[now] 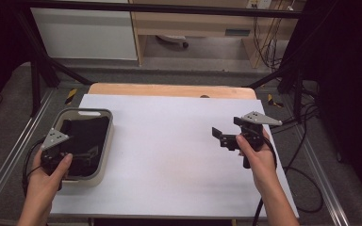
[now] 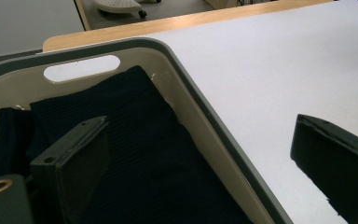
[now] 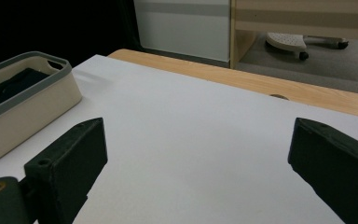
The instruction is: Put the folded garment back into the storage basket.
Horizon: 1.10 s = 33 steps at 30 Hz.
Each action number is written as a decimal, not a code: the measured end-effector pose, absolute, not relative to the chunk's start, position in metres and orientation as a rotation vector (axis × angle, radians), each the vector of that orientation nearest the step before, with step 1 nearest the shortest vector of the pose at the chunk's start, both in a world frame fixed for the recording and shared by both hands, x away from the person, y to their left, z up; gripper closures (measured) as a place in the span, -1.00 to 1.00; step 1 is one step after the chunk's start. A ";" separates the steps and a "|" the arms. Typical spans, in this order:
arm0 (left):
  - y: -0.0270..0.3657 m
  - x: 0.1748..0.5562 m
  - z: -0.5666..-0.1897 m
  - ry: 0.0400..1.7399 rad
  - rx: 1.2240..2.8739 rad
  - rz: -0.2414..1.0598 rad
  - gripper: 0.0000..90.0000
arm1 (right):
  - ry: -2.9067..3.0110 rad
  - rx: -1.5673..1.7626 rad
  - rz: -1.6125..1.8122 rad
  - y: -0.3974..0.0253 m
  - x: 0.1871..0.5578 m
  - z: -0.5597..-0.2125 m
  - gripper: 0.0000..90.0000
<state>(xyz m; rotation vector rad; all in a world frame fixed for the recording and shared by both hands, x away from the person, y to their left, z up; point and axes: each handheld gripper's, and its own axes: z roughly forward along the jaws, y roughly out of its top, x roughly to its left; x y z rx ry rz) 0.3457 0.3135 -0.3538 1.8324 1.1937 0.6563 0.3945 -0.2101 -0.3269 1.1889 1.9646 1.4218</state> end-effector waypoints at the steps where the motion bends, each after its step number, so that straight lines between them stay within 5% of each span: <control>1: 0.313 0.346 -0.354 1.193 1.833 0.655 -0.88 | 1.960 1.193 1.420 -0.212 0.394 -0.328 -0.89; 33: 0.307 0.344 -0.356 1.162 1.823 0.627 -0.88 | 1.863 1.298 1.395 -0.267 0.369 -0.362 -0.89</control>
